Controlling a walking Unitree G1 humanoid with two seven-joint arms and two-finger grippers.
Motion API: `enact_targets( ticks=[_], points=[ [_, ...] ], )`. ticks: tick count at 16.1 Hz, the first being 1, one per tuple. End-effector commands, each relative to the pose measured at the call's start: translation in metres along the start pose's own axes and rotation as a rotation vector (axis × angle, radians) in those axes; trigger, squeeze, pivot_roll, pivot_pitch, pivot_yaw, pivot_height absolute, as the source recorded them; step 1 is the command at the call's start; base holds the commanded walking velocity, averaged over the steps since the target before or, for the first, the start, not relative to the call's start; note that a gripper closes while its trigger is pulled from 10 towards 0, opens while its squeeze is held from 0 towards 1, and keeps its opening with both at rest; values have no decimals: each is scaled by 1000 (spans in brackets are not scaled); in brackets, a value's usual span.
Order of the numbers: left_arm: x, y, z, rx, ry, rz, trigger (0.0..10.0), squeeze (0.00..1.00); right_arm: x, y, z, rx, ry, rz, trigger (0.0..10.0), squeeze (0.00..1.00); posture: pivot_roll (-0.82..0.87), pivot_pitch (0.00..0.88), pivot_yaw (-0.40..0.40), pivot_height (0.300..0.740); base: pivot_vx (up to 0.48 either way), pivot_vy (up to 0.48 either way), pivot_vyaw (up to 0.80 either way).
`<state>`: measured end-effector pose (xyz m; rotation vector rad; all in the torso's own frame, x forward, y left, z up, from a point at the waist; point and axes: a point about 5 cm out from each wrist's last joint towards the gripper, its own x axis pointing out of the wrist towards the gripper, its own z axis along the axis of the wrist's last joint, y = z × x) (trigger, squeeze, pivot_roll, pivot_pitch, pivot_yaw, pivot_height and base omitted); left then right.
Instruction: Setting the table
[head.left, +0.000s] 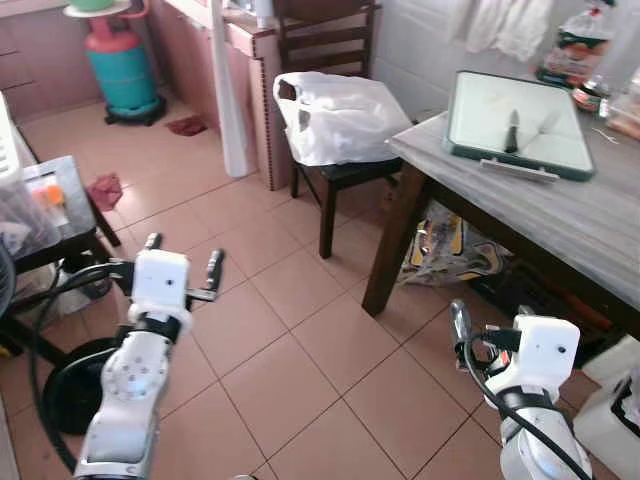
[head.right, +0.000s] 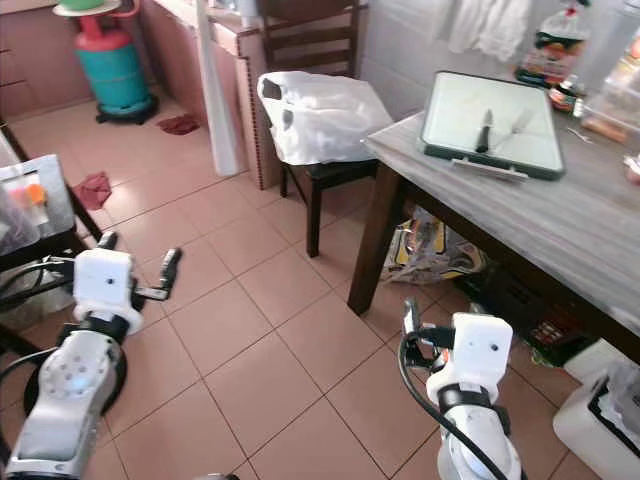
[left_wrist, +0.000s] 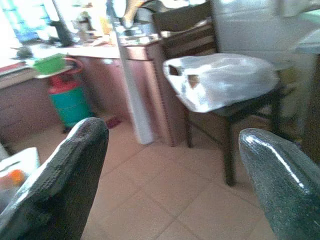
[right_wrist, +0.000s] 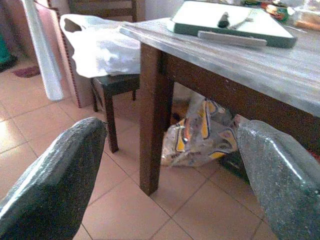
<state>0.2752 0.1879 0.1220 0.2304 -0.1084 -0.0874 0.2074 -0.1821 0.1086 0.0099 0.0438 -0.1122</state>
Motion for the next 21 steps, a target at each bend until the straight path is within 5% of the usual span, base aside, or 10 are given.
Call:
enact_targets(
  ticks=[1, 8, 12, 21],
  points=[
    [-4, -6, -11, -20, 58, -55, 10000, 0, -3, -4, -2, -9, 13, -10, 10000, 0, 106, 91, -40, 740, 0, 0, 0],
    [15, -16, -15, -114, 112, -110, 10000, 0, -8, -5, -8, 17, 42, -48, 10000, 0, 77, 89, -17, 740, 0, 0, -288],
    [19, -22, -19, -63, 145, -136, 10000, 0, -10, -9, -8, 25, 41, -78, 10000, 0, 60, 85, -7, 740, 0, 0, -800],
    [27, -24, -24, -86, 174, -133, 10000, 0, -17, -13, -8, 18, 49, -103, 10000, 0, 33, 86, -3, 740, -95, 0, 0]
  ],
)
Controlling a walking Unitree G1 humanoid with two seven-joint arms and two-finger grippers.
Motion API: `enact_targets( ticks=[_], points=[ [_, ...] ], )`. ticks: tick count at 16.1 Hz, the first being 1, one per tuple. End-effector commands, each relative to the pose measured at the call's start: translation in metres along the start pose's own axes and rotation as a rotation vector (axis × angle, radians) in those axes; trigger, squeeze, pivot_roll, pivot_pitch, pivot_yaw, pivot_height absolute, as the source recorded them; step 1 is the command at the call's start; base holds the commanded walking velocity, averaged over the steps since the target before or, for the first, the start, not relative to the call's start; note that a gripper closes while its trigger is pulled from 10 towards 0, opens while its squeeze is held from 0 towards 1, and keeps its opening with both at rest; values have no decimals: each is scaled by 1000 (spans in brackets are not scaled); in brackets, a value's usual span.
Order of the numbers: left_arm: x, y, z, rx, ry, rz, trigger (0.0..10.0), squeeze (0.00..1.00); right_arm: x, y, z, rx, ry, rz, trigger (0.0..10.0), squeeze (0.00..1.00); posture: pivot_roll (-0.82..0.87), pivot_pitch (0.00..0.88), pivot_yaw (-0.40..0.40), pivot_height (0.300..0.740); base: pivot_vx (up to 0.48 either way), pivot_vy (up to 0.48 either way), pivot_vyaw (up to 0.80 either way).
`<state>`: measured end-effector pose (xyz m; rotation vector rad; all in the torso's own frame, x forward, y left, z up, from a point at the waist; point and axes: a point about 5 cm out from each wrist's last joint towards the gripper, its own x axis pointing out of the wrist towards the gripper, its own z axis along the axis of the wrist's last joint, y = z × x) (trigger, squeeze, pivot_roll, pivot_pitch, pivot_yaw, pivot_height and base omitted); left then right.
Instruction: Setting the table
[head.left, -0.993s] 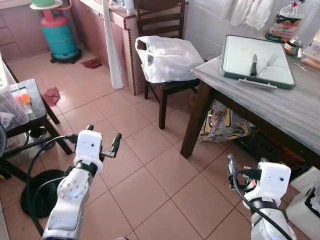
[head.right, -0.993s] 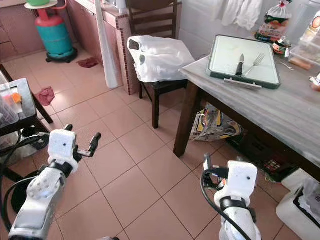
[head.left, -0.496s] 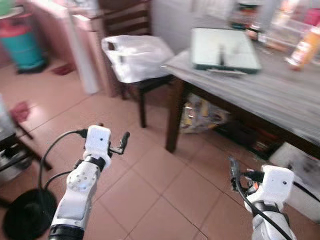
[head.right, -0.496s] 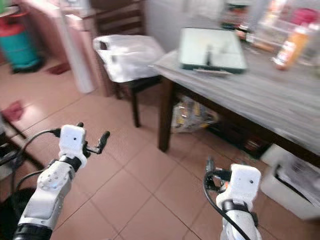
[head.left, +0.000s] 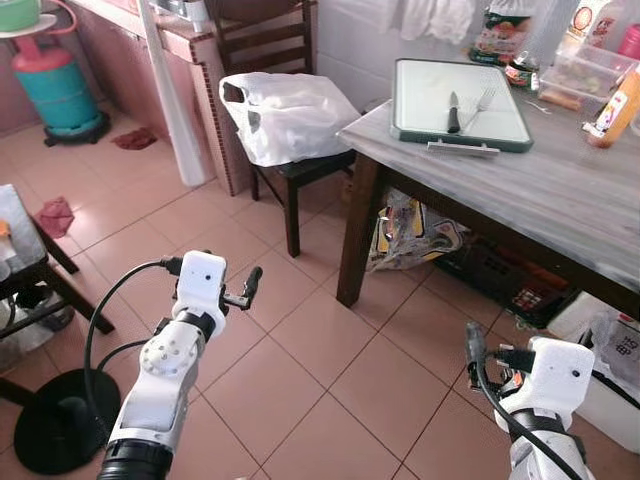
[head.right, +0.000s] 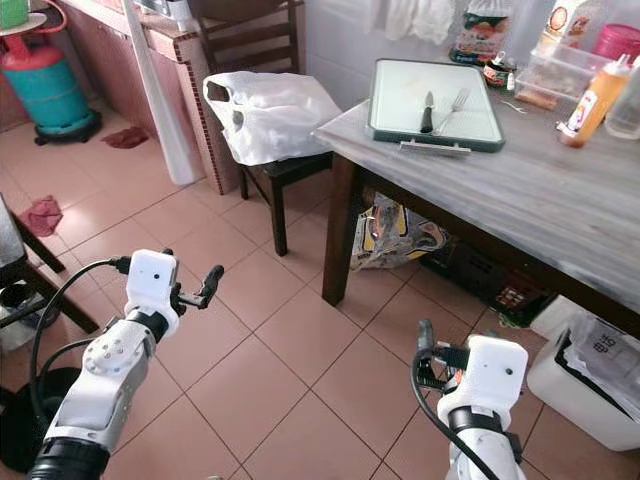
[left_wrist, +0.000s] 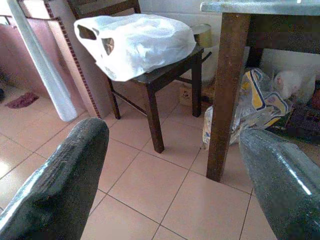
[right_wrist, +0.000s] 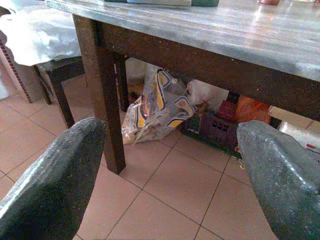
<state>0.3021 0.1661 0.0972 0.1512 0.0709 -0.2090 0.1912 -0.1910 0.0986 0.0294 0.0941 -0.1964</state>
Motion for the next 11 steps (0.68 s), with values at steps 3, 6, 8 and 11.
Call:
enact_targets(
  ticks=[3, 6, 8, 11],
  points=[
    [2, 2, -2, 7, 16, 14, 10000, 0, -1, -3, 2, 2, -5, -21, 10000, 0, 33, 80, -1, 740, -331, 0, 0],
    [3, 3, -2, 13, 17, 16, 10000, 0, -1, -3, 3, 6, -8, -25, 10000, 0, 35, 74, 2, 740, -344, 0, 0],
    [3, 3, -2, 14, 17, 16, 10000, 0, -1, -2, 3, 8, -10, -27, 10000, 0, 34, 77, 2, 740, -345, 0, 0],
    [3, 2, -2, 16, 17, 12, 10000, 0, -2, -2, 4, 9, -10, -30, 10000, 0, 33, 80, 3, 740, -346, 0, 0]
  ],
)
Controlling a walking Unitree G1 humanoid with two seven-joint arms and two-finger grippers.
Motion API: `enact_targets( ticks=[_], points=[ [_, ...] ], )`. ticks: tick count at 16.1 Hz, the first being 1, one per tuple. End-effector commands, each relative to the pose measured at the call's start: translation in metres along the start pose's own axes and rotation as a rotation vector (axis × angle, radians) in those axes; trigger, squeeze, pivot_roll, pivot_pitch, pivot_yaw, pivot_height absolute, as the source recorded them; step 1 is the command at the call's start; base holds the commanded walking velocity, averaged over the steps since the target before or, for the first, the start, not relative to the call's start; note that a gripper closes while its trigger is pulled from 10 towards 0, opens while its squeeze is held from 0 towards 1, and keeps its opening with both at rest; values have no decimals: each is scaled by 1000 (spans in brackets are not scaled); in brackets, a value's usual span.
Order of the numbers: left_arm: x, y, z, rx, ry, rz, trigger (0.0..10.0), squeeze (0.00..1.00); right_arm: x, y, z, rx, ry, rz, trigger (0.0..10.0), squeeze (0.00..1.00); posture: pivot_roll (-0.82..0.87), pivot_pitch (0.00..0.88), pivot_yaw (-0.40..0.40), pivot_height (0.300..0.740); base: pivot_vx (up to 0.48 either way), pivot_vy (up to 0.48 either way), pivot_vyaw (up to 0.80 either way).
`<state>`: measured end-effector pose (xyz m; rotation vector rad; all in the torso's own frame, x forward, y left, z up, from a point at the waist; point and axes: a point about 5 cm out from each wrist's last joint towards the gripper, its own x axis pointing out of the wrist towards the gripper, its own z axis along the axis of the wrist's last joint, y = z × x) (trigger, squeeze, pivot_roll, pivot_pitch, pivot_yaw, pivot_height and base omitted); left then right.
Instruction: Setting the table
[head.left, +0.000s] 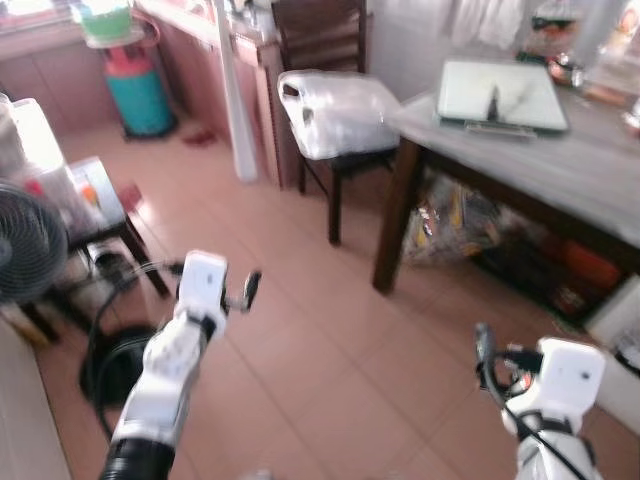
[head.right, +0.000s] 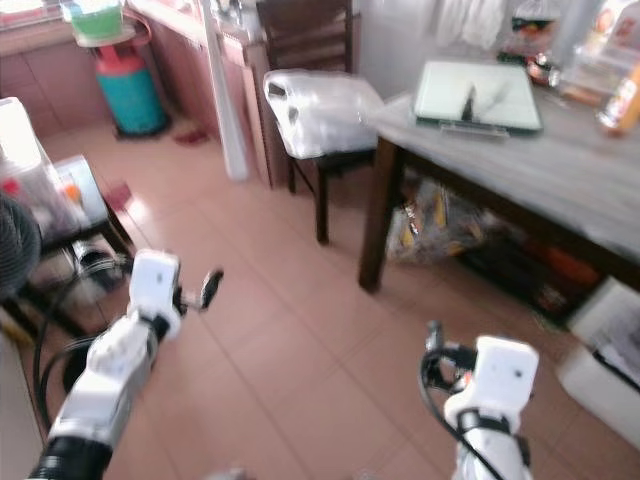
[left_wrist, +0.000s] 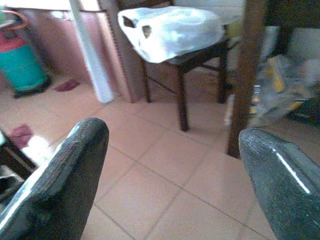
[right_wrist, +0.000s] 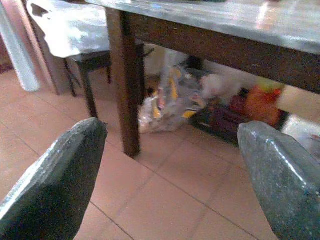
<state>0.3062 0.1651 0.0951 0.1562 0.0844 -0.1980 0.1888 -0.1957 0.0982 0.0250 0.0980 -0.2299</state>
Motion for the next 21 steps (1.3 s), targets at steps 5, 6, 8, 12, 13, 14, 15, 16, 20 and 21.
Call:
enact_targets(
  ticks=[5, 6, 8, 12, 13, 14, 15, 16, 20, 21],
  points=[
    [-1, 2, 0, 20, 0, -1, 10000, 0, 1, 2, 5, 13, -17, 1, 10000, 0, 41, 81, 2, 740, -338, 0, 0],
    [-1, 2, 2, 33, -20, -14, 10000, 0, 1, 3, 6, 13, -18, 2, 10000, 0, 42, 82, 2, 740, -247, 0, 0],
    [2, 1, 4, -5, -33, -39, 10000, 0, 2, 3, 6, 10, -19, 1, 10000, 0, 43, 82, 0, 740, 0, 0, 0],
    [5, -7, 9, -12, -46, -84, 10000, 0, 3, 3, 7, 0, -16, 1, 10000, 0, 41, 81, 0, 740, 0, 0, -303],
    [6, -9, 10, -12, -48, -91, 10000, 0, 3, 4, 7, -2, -15, 2, 10000, 0, 37, 82, 1, 740, 0, 0, -800],
    [7, -11, 10, -14, -51, -99, 10000, 0, 2, 3, 7, -4, -15, 1, 10000, 0, 35, 83, 1, 740, 0, 0, -800],
    [8, -12, 11, -11, -54, -104, 10000, 0, 1, 3, 7, -4, -16, 0, 10000, 0, 35, 83, 1, 740, 0, 0, -800],
    [8, -12, 11, -12, -55, -107, 10000, 0, 1, 3, 7, -5, -17, 1, 10000, 0, 31, 83, 0, 740, 0, 0, -800],
    [10, -14, 11, -20, -55, -114, 10000, 0, 2, 1, 8, -15, -21, 2, 10000, 0, 32, 81, -3, 740, 0, -83, -600],
    [9, -14, 11, -22, -54, -114, 10000, 0, 2, 2, 9, -13, -22, 2, 10000, 0, 32, 80, -5, 740, 0, -334, 0]
  ],
)
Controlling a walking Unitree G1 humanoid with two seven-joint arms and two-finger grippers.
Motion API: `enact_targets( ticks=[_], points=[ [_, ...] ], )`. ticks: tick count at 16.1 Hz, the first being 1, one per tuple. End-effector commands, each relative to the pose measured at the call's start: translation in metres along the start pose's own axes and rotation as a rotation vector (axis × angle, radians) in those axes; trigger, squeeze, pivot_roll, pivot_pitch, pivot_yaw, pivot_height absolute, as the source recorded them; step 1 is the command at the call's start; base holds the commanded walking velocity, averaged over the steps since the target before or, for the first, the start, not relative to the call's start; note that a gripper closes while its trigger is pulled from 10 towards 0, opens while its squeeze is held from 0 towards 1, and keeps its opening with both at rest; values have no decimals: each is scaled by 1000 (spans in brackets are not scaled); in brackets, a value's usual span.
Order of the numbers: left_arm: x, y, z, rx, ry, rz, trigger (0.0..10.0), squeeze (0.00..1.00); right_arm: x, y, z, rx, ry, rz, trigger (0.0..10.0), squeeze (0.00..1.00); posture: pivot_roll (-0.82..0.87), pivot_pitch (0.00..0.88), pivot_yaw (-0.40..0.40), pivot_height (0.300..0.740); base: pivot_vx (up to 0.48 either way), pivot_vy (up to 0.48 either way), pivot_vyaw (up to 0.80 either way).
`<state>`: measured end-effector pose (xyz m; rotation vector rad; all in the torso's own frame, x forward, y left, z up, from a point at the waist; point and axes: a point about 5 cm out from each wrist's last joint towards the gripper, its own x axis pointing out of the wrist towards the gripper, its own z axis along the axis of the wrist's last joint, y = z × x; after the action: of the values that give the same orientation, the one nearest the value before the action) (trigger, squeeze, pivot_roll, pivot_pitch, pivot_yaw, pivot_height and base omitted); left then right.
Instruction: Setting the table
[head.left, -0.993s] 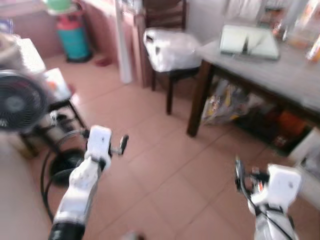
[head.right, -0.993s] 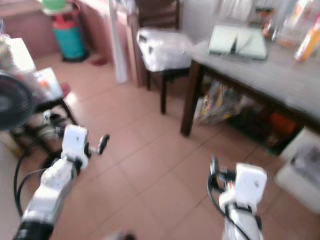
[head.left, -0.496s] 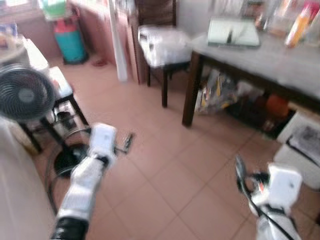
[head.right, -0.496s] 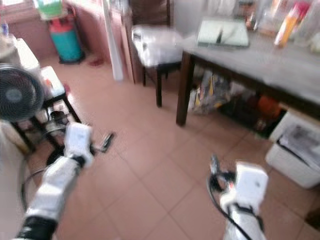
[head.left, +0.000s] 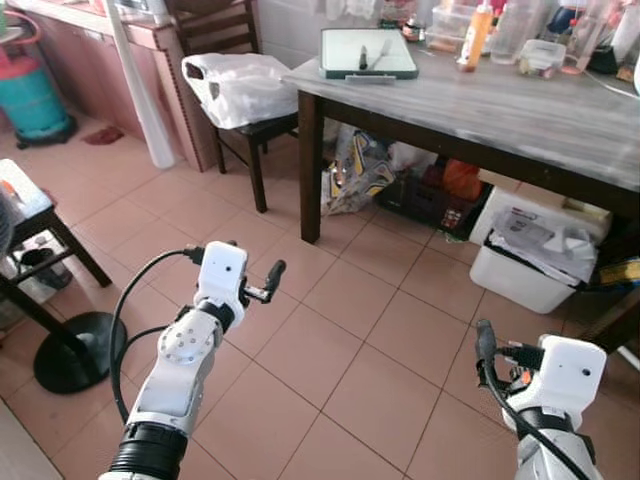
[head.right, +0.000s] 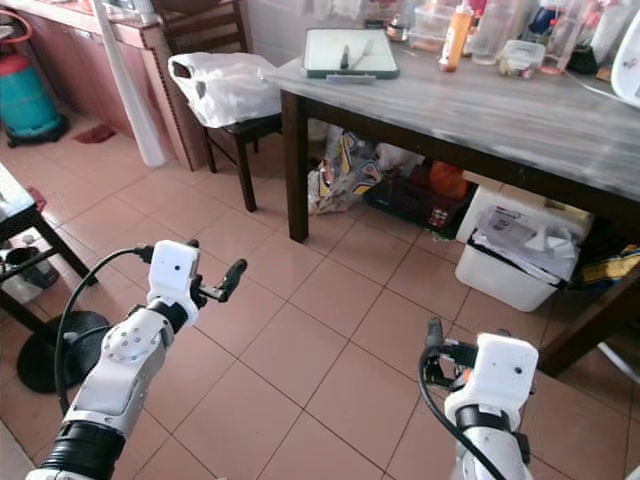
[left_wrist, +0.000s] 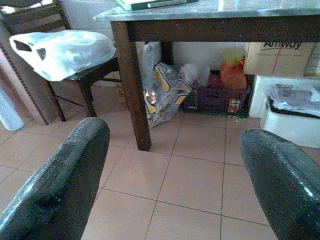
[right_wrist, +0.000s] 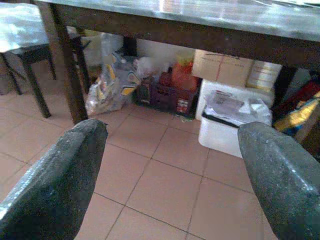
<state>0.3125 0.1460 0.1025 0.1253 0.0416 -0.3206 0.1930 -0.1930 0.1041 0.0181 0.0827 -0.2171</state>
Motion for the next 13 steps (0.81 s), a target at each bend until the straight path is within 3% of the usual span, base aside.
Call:
enact_targets(
  ticks=[1, 13],
  points=[
    [0, 2, -1, -3, 2, 7, 10000, 0, 0, -2, 3, -8, -7, -9, 10000, 0, 32, 80, -5, 740, 0, -334, 0],
    [-1, -2, -6, -10, 16, -1, 10000, 0, -3, -2, 3, -15, -5, -5, 10000, 0, 22, 83, -8, 740, 0, -382, 0]
  ],
)
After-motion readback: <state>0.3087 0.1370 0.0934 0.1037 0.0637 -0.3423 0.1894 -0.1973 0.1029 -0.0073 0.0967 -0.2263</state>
